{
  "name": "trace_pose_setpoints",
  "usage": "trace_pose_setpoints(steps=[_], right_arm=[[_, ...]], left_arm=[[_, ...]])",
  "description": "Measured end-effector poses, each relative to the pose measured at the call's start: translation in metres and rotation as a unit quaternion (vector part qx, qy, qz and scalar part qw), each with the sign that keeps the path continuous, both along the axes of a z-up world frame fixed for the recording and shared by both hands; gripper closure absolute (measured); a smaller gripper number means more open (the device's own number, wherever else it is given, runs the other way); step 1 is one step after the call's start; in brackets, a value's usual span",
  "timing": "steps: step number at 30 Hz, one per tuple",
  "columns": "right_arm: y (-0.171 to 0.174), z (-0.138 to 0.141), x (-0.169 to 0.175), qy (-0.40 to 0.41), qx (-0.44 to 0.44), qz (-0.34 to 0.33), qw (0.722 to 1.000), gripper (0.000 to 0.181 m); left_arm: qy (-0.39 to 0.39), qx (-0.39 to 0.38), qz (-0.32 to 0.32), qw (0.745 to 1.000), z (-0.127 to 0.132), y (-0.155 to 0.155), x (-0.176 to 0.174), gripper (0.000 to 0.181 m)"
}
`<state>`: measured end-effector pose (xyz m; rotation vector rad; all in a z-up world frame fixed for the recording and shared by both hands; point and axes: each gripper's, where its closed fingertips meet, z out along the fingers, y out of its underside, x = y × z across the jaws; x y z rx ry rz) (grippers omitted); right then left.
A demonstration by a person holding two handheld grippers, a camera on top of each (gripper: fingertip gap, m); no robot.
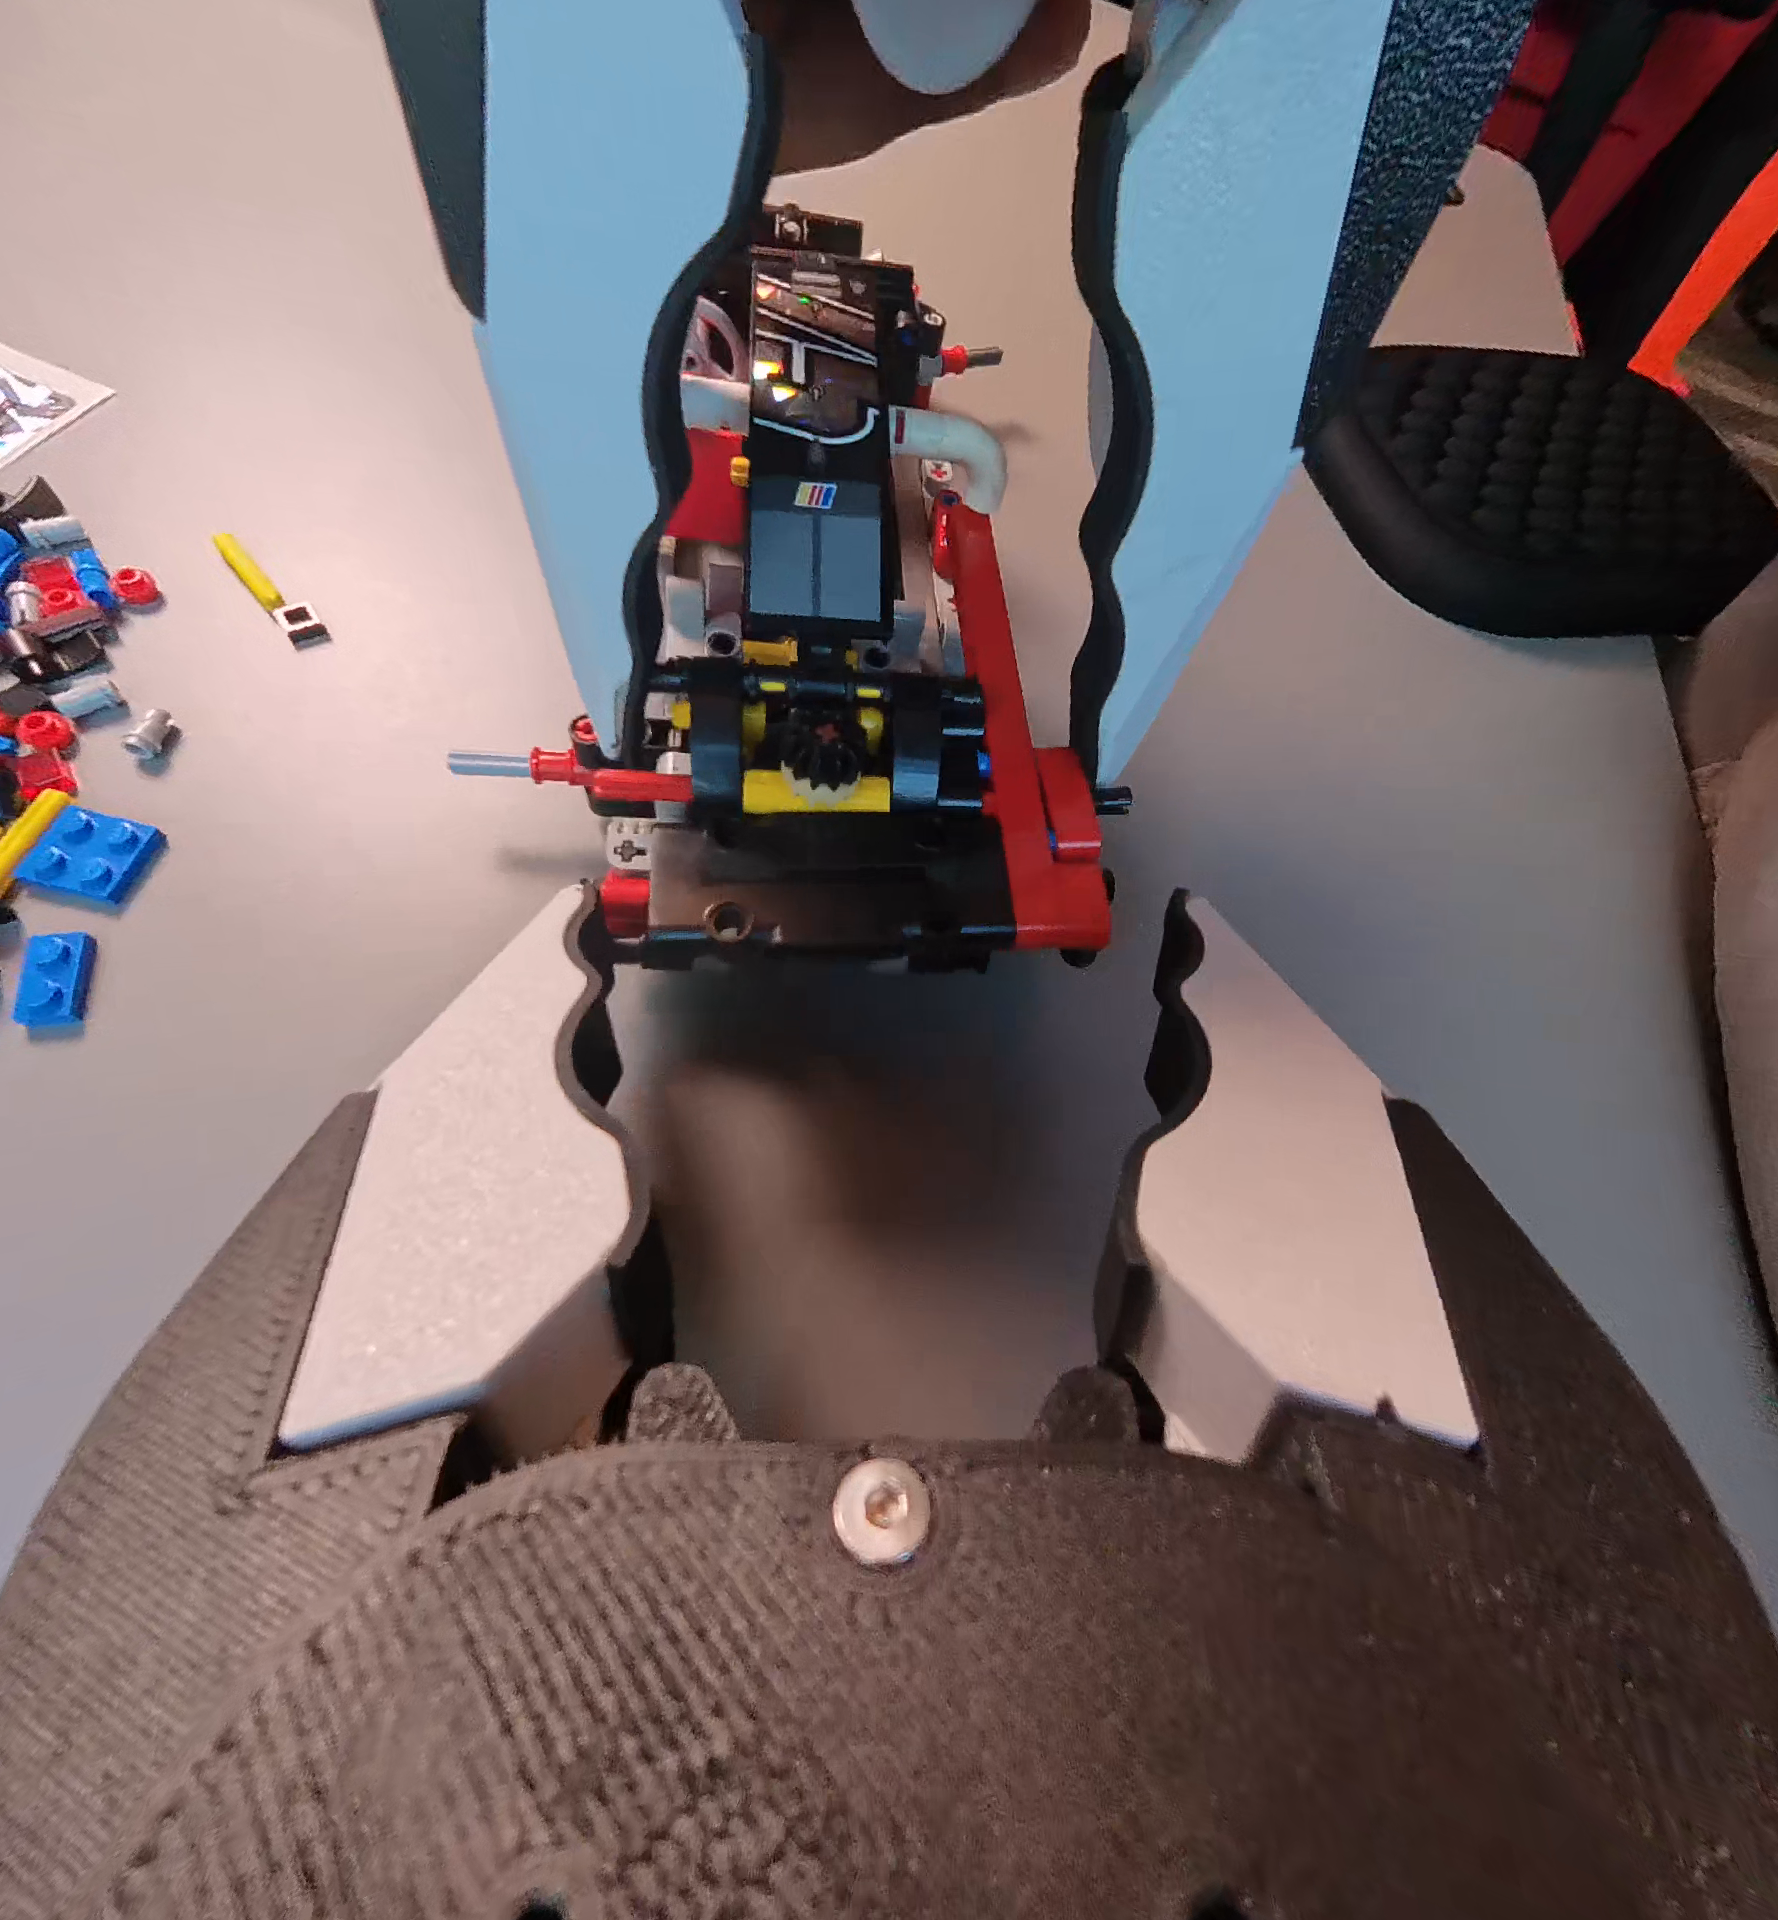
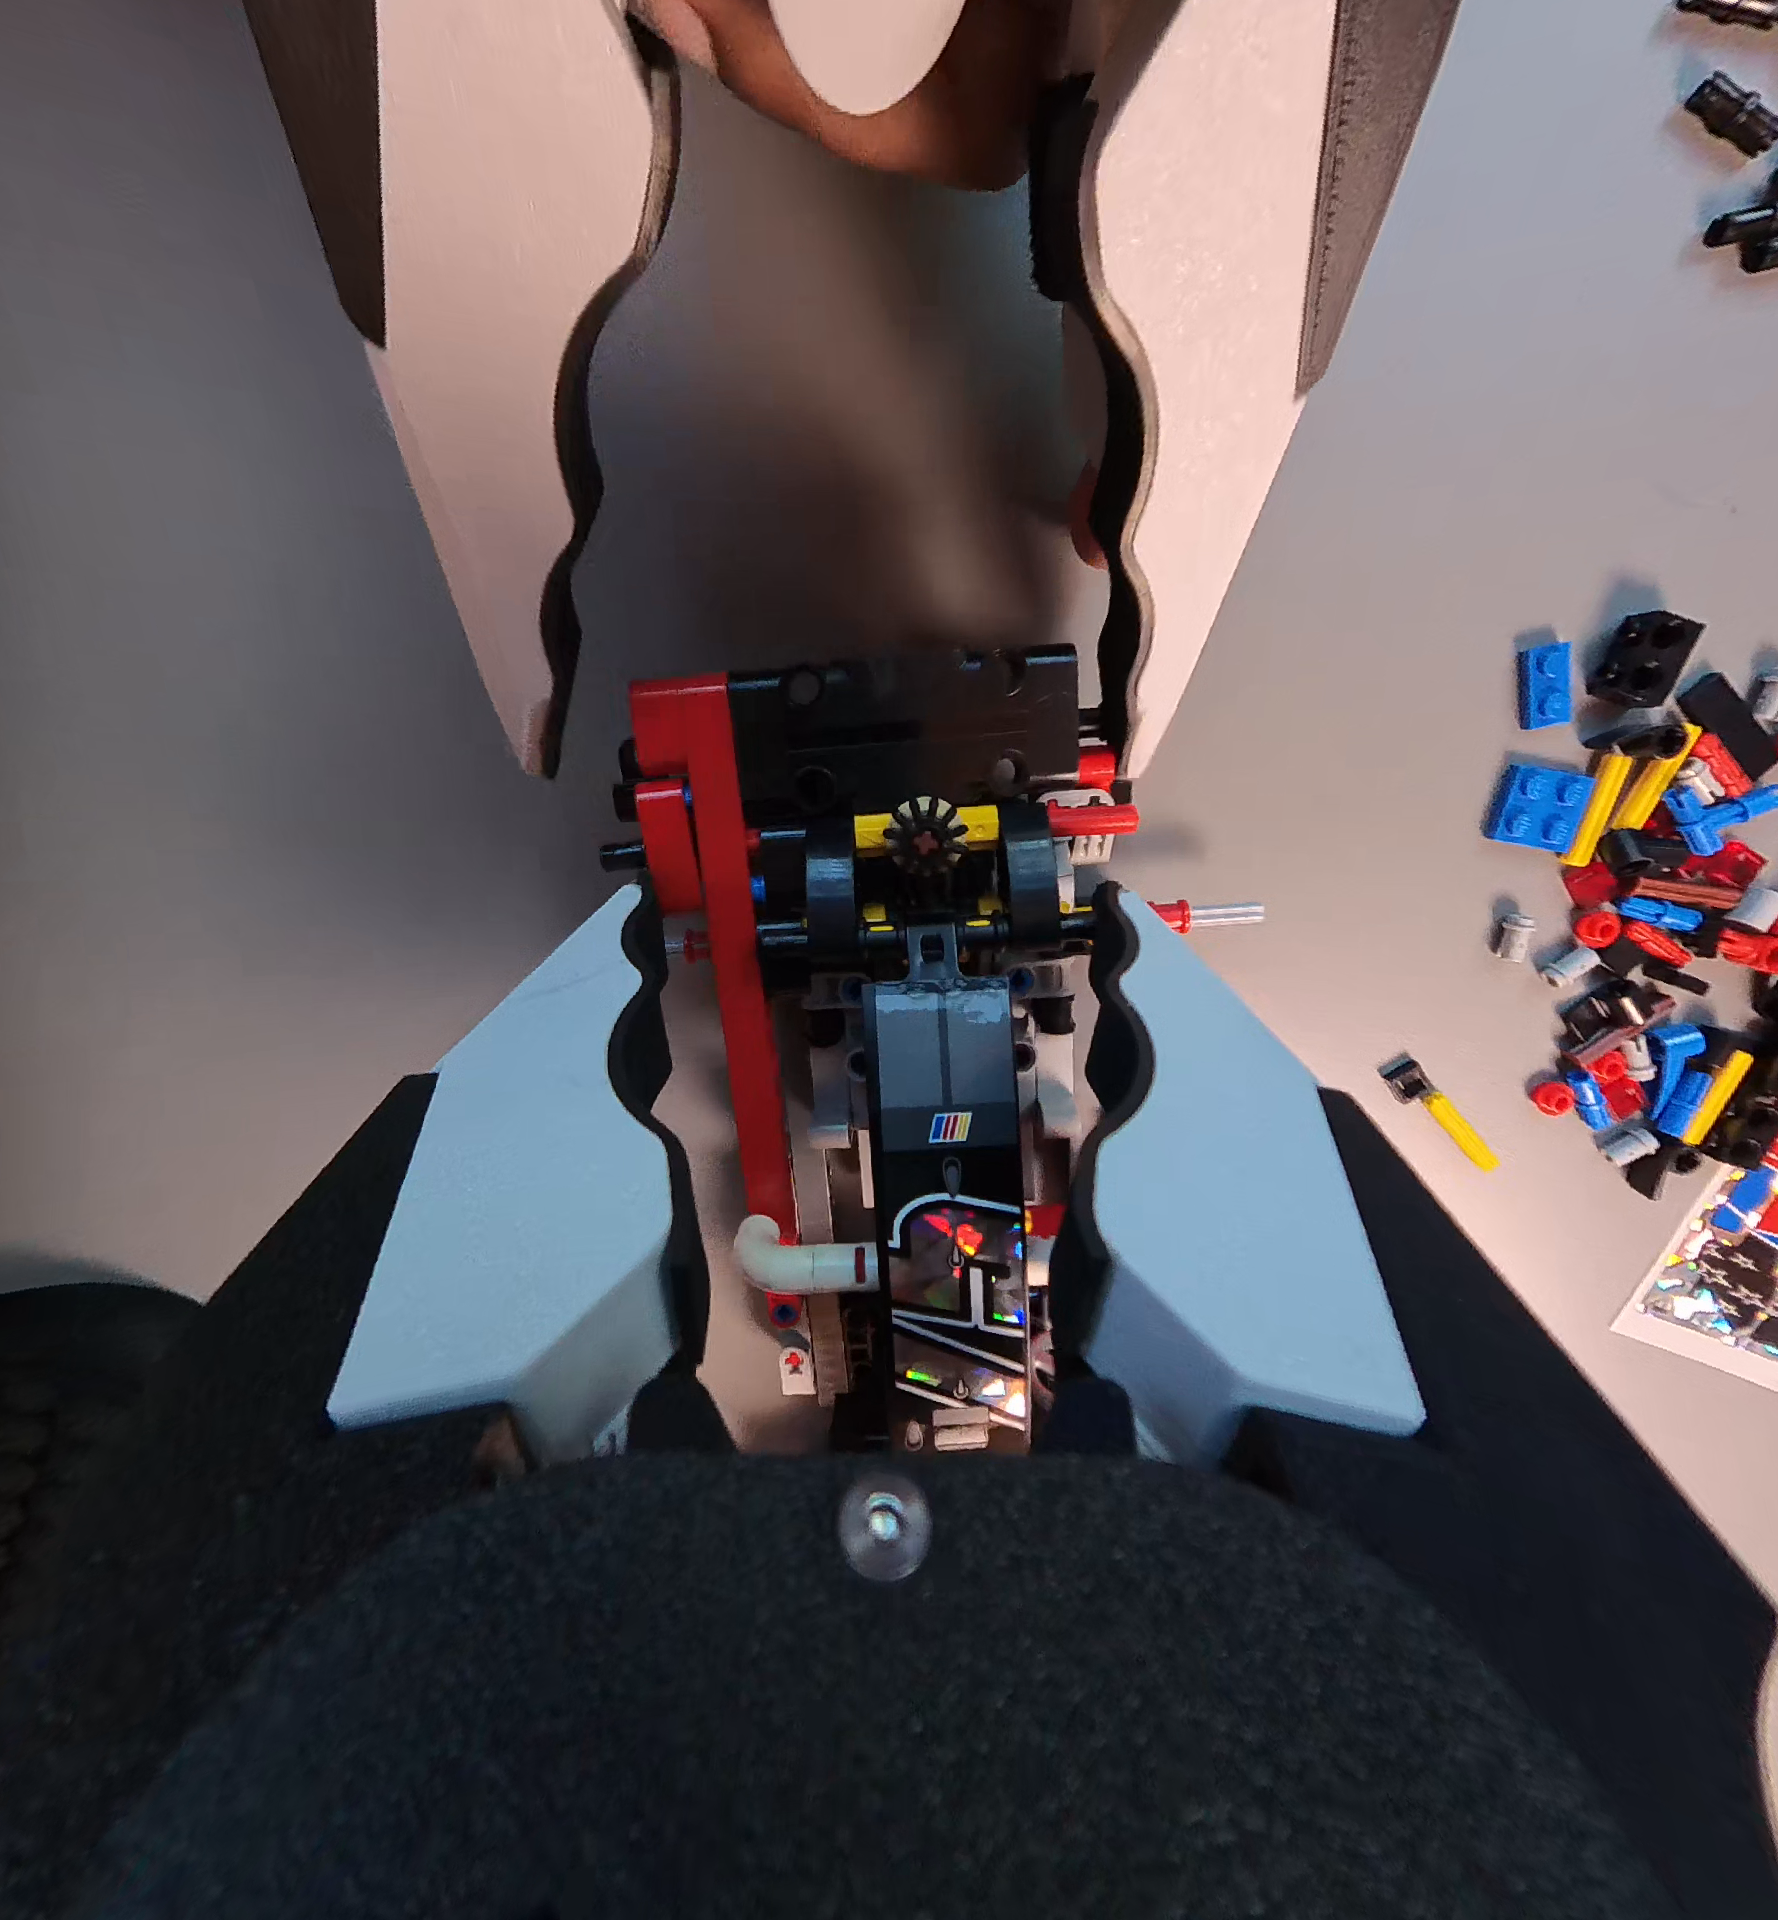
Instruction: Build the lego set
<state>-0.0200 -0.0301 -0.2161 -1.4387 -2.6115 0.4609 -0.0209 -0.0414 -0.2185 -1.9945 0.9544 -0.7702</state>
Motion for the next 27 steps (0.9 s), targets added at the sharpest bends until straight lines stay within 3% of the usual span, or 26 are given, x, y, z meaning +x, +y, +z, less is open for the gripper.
trace_pose_setpoints(steps=[3, 9, 13, 16, 19, 27], right_arm=[[-0.001, 0.0, 0.0, 0.004, 0.0, 0.001, 1.0, 0.1], [-0.002, 0.0, 0.0, 0.014, 0.019, -0.004, 1.0, 0.099], [-0.003, -0.001, 0.0, 0.013, 0.027, -0.01, 1.0, 0.097], [-0.003, -0.001, 0.0, 0.013, 0.025, -0.017, 0.999, 0.097], [-0.004, -0.002, 0.0, 0.015, 0.022, -0.017, 1.0, 0.098], [-0.005, -0.002, 0.0, 0.022, 0.02, -0.012, 0.999, 0.099]], left_arm=[[-0.004, -0.004, 0.006, 1.0, 0.001, 0.003, -0.003, 0.088], [-0.003, 0.0, 0.002, 1.0, 0.001, 0.0, -0.003, 0.088], [0.023, 0.013, 0.007, 1.0, -0.004, -0.005, 0.0, 0.076], [0.104, 0.019, 0.033, 0.994, -0.022, -0.004, 0.001, 0.064], [0.125, 0.034, 0.061, 0.99, -0.023, 0.002, 0.0, 0.074], [0.125, 0.038, 0.058, 0.99, -0.023, 0.001, 0.001, 0.077]])
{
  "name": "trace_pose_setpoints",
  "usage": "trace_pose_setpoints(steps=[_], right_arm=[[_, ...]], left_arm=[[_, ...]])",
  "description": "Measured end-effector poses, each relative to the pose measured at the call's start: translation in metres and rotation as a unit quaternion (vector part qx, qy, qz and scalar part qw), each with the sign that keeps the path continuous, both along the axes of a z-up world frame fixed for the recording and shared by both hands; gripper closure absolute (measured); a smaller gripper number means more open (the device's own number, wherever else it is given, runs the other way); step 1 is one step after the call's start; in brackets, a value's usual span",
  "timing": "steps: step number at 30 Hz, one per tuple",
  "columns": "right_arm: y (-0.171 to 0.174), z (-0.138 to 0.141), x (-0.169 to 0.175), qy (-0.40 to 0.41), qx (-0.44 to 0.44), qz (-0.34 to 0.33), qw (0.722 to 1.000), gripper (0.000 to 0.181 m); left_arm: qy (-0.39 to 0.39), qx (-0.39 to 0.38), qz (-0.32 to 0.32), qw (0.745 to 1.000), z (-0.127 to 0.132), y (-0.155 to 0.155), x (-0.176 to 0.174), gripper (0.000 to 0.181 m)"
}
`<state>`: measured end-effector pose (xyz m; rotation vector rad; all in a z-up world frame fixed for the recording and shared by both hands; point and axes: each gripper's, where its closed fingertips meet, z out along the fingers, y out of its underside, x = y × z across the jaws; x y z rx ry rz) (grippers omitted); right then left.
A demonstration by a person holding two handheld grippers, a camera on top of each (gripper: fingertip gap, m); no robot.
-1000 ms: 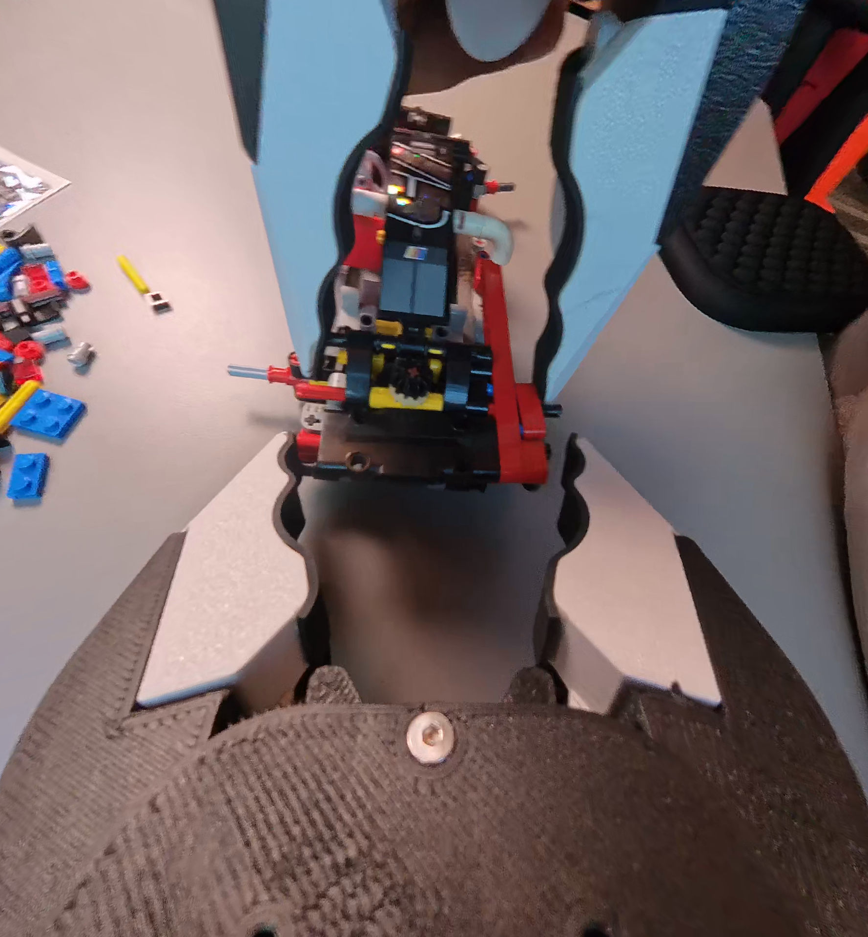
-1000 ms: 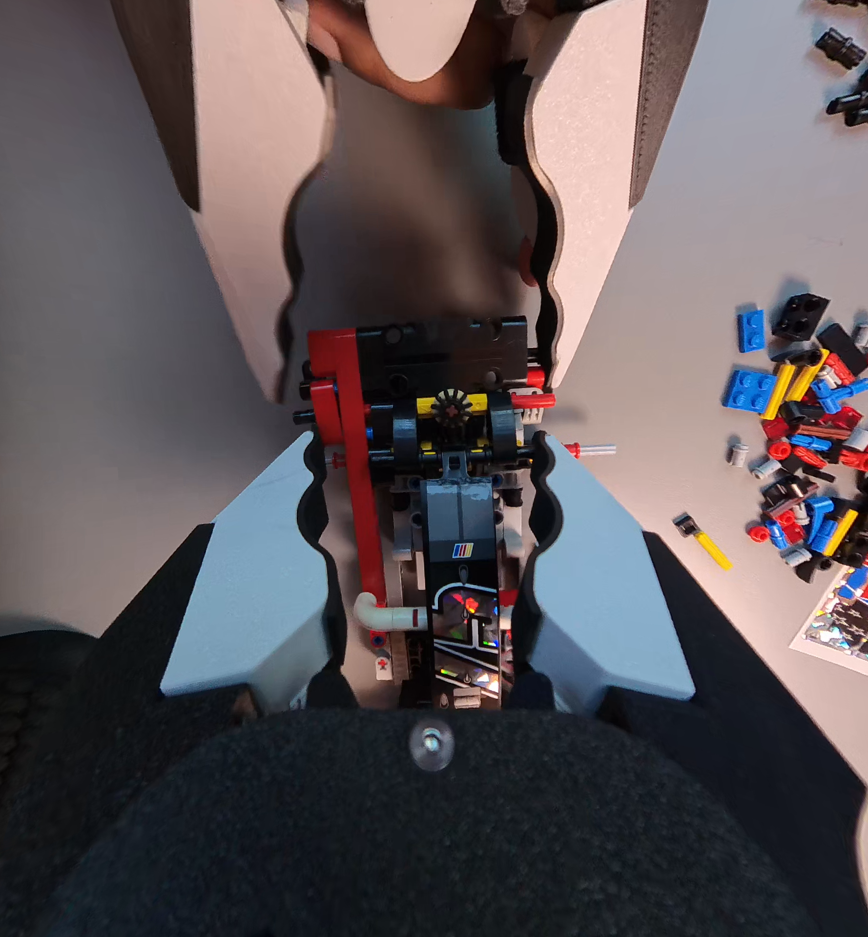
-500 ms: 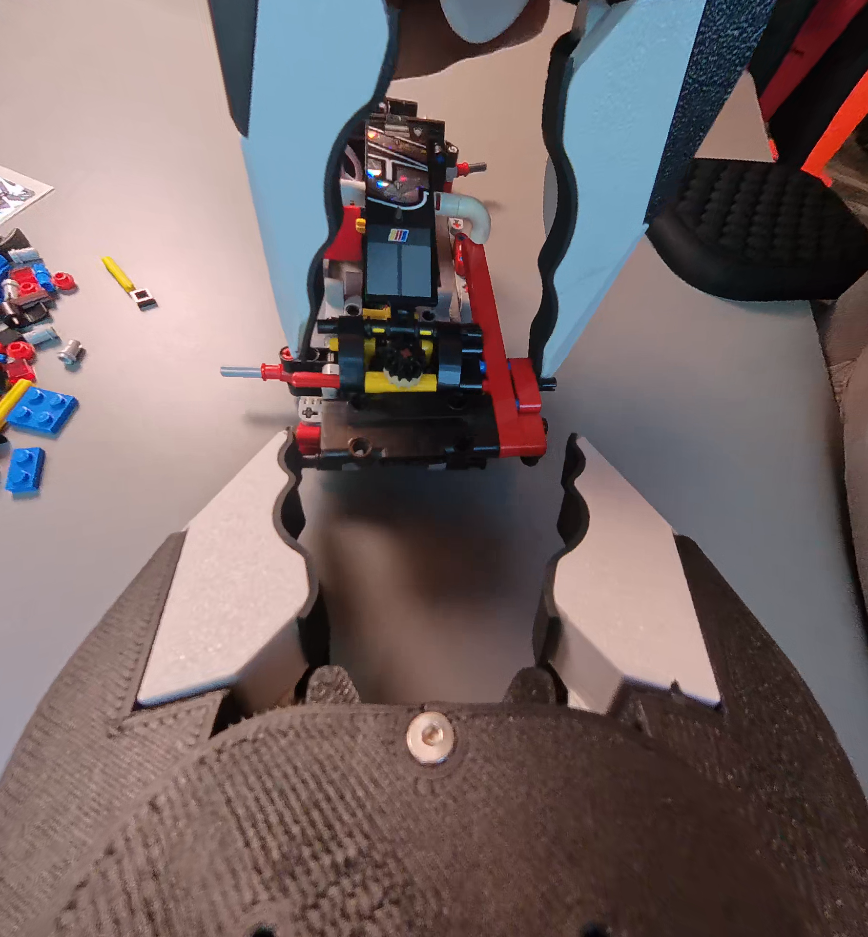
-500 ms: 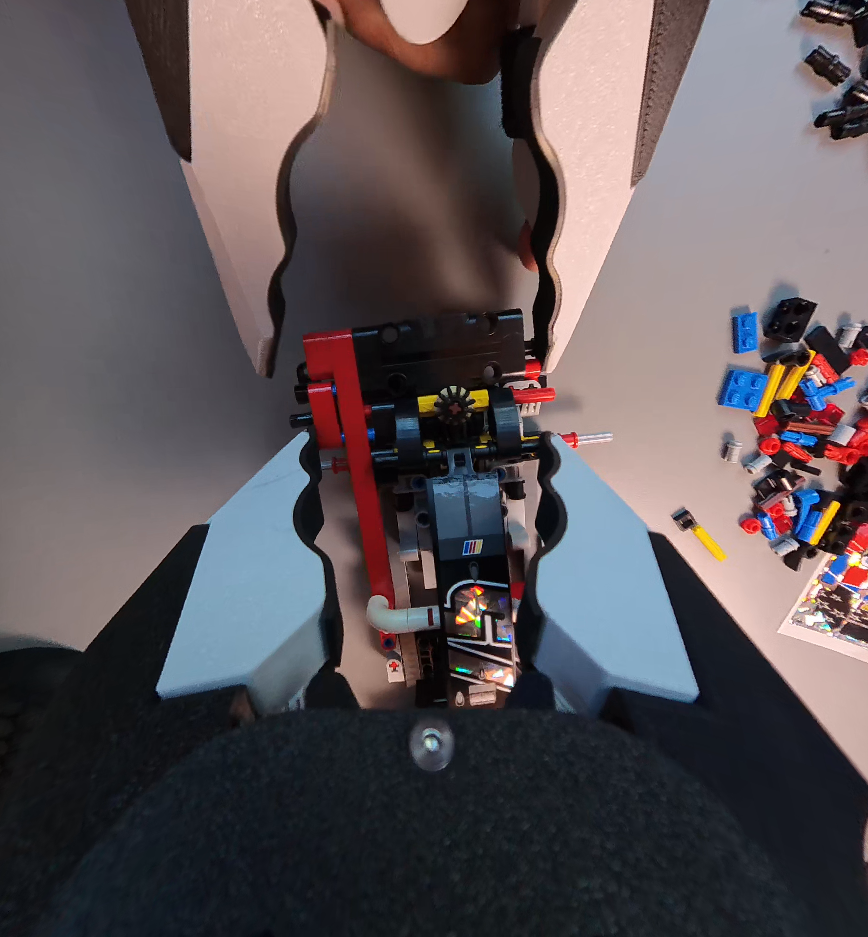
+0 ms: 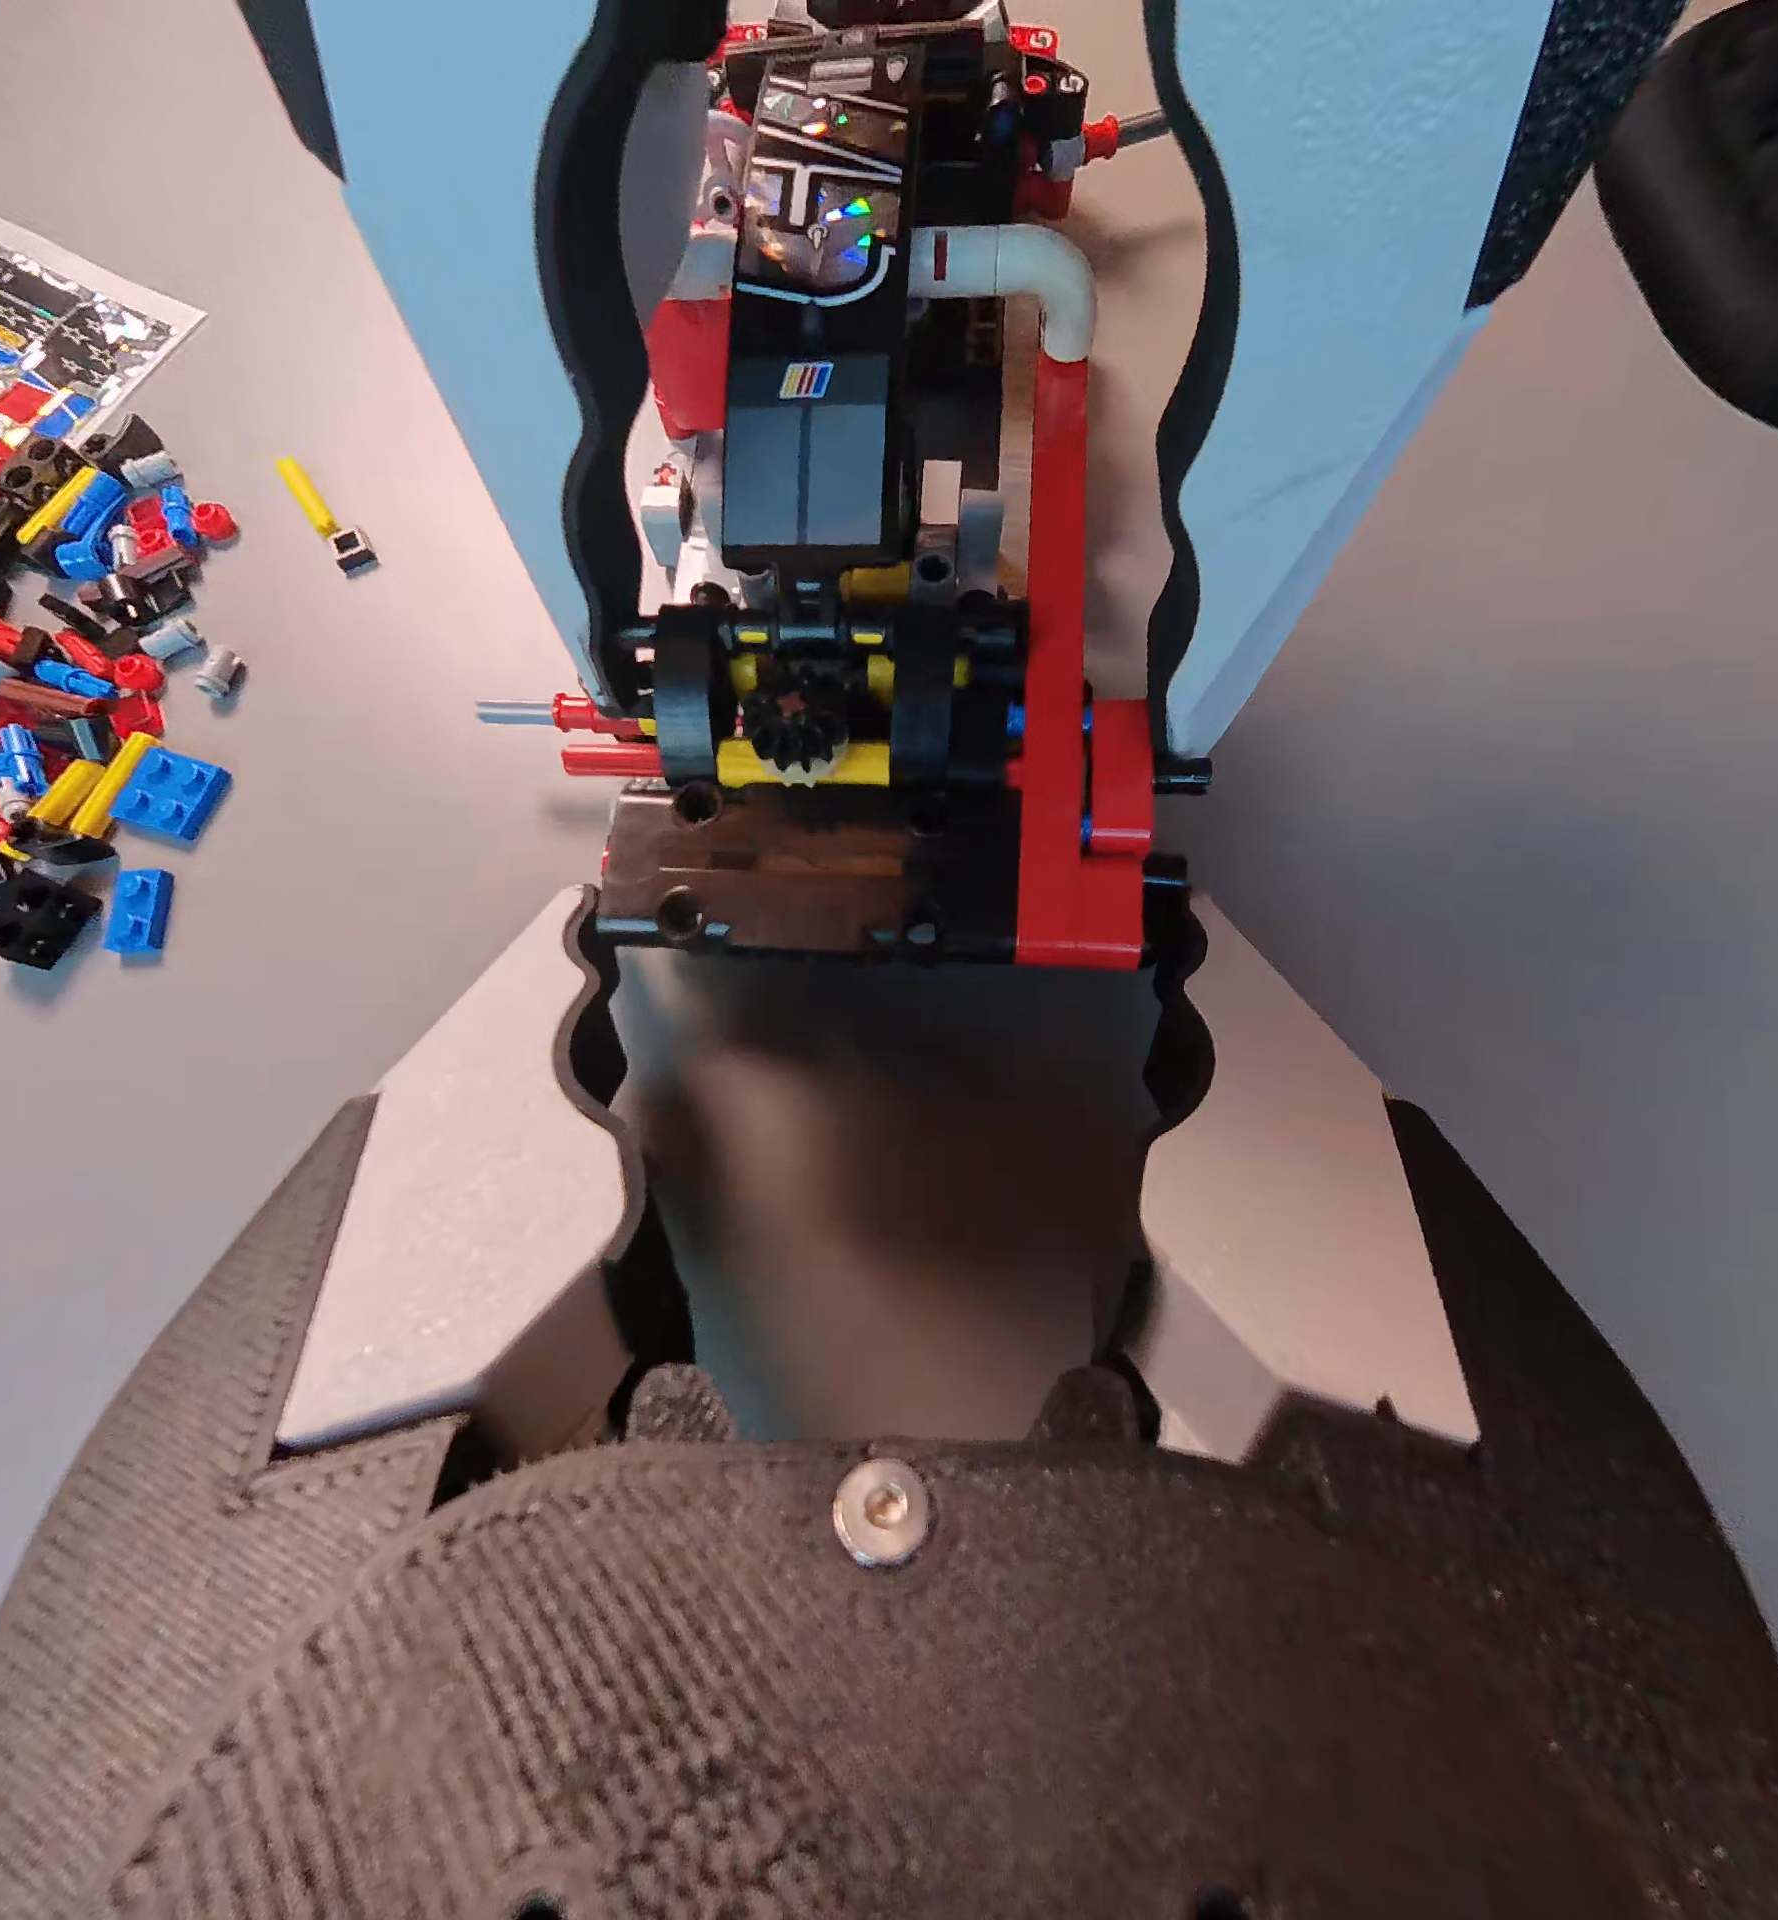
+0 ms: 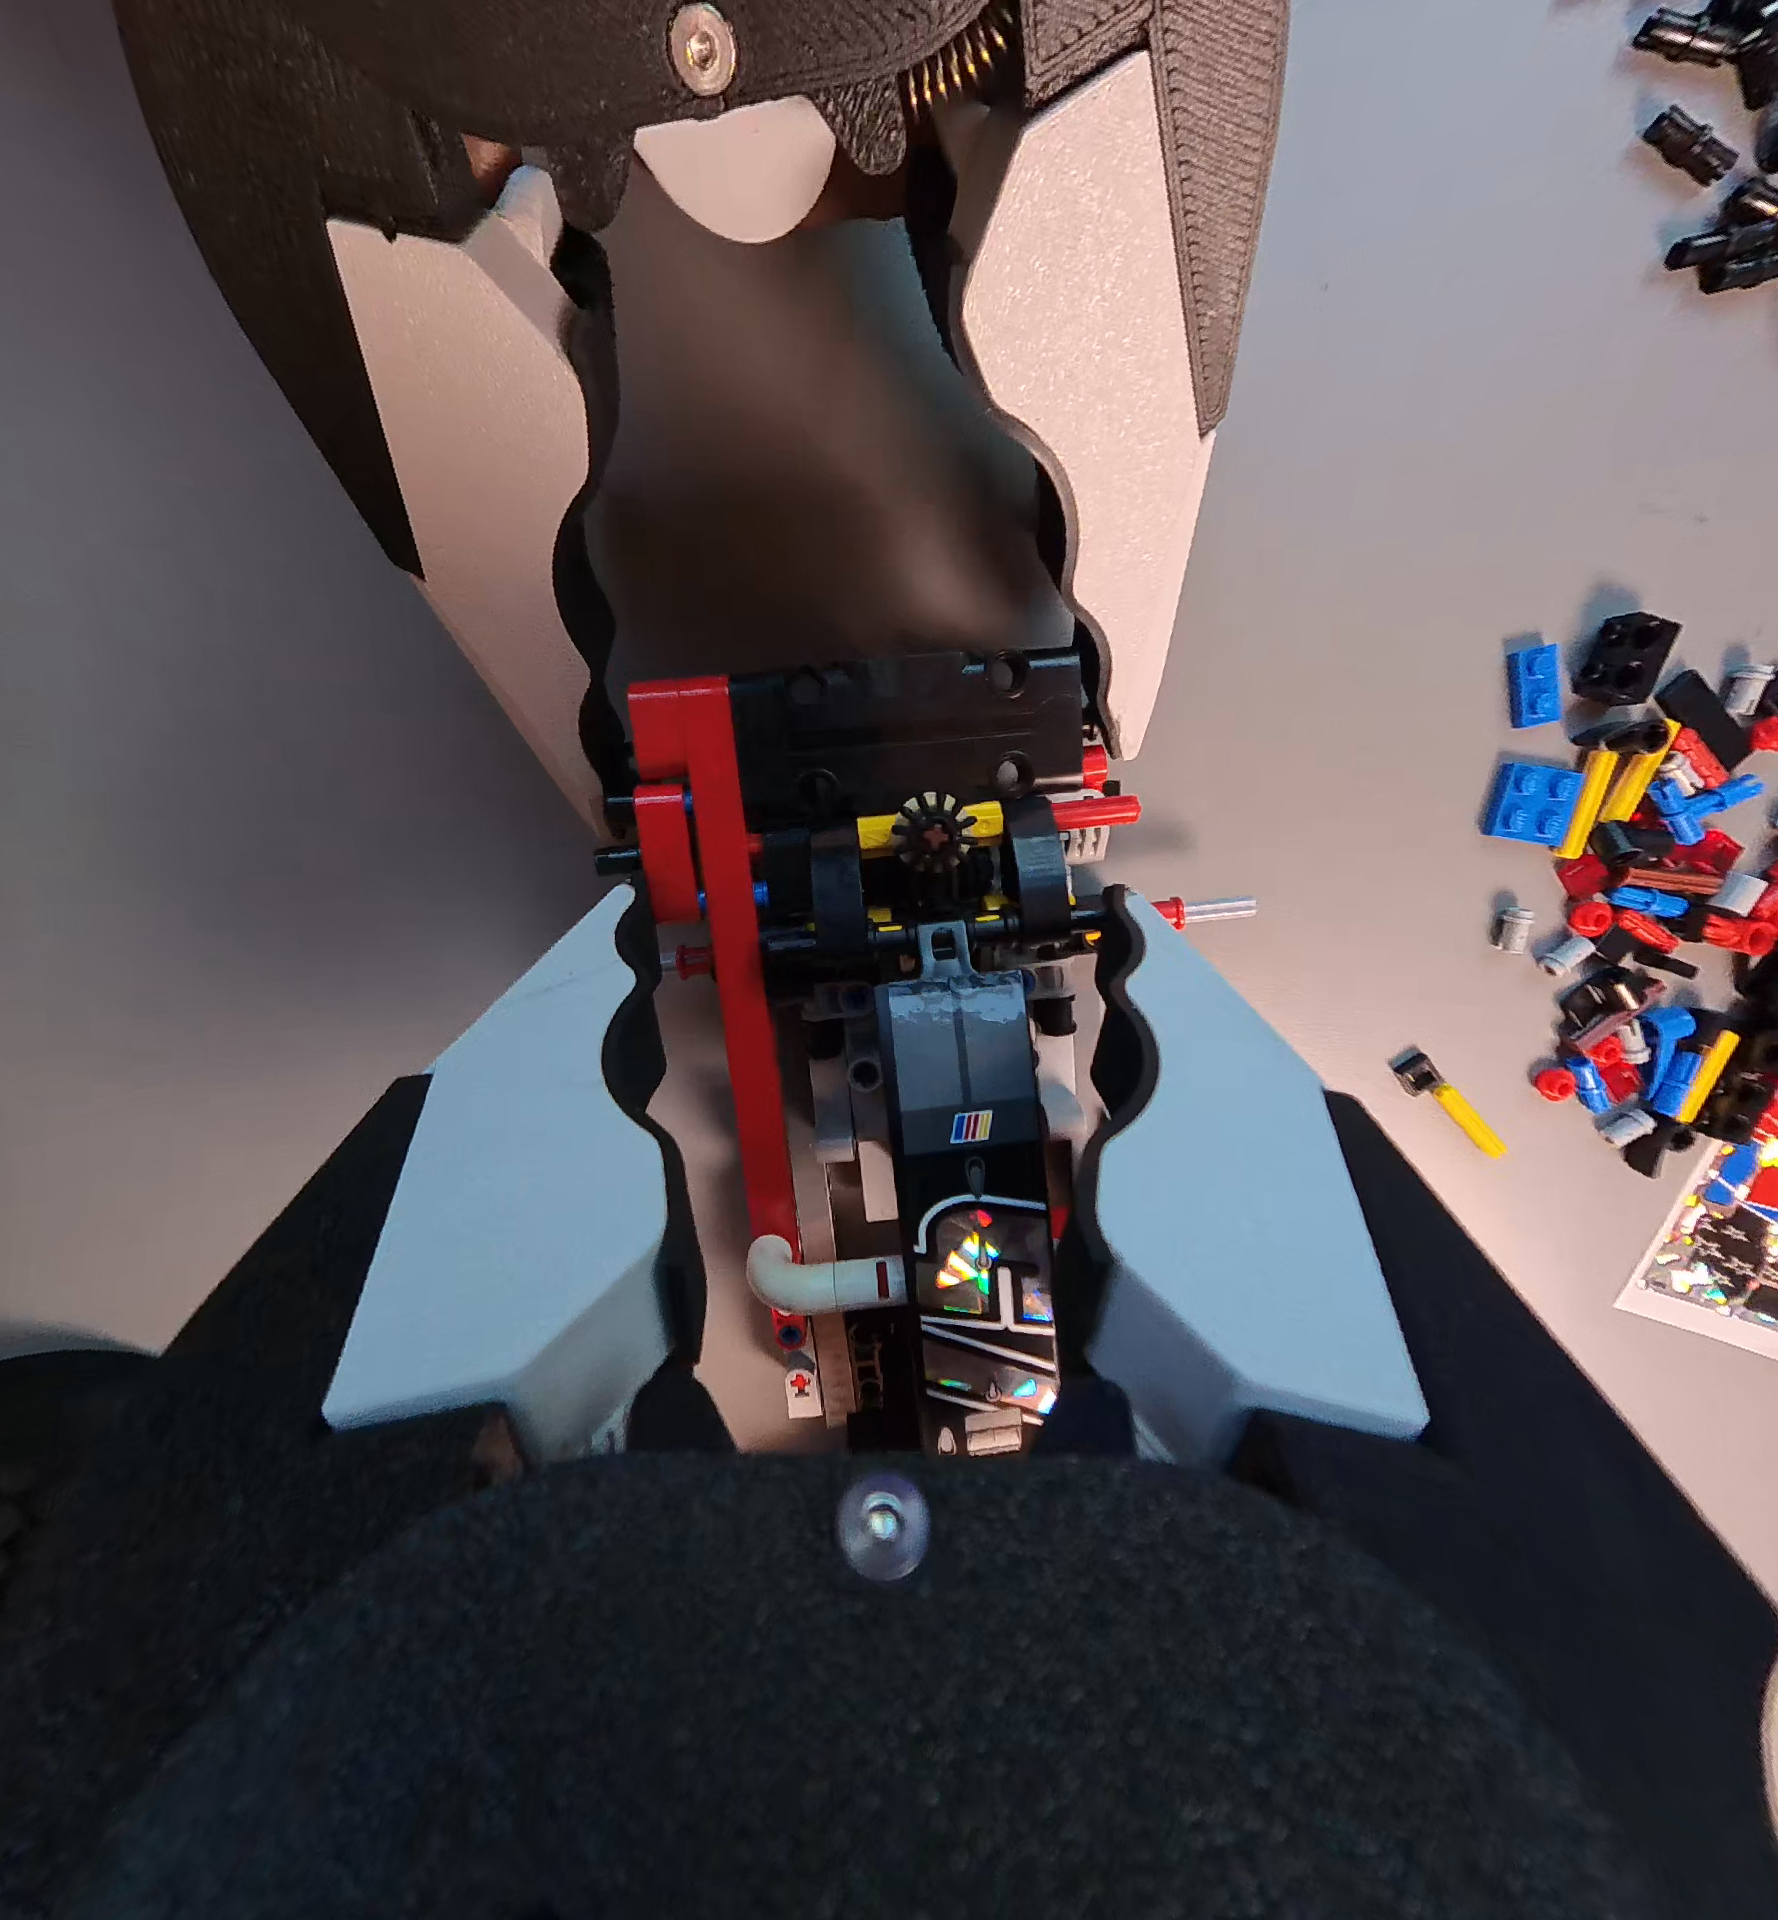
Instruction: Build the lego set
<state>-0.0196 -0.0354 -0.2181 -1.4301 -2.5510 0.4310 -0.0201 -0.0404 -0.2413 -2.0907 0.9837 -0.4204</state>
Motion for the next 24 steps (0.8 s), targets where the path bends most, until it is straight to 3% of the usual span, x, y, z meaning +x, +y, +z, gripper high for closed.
trace_pose_setpoints(steps=[12, 17, 24], right_arm=[[0.001, 0.0, 0.0, 0.005, 0.004, 0.001, 1.0, 0.101], [0.0, 0.0, 0.002, 0.003, 0.006, 0.013, 1.0, 0.1], [0.0, 0.0, -0.001, 0.016, 0.006, 0.005, 1.0, 0.1]], left_arm=[[0.005, 0.004, -0.002, 1.0, -0.001, 0.001, 0.0, 0.082], [-0.046, -0.03, -0.057, 0.997, 0.007, -0.013, -0.001, 0.073], [-0.019, -0.009, -0.017, 1.0, 0.002, -0.002, -0.001, 0.082]])
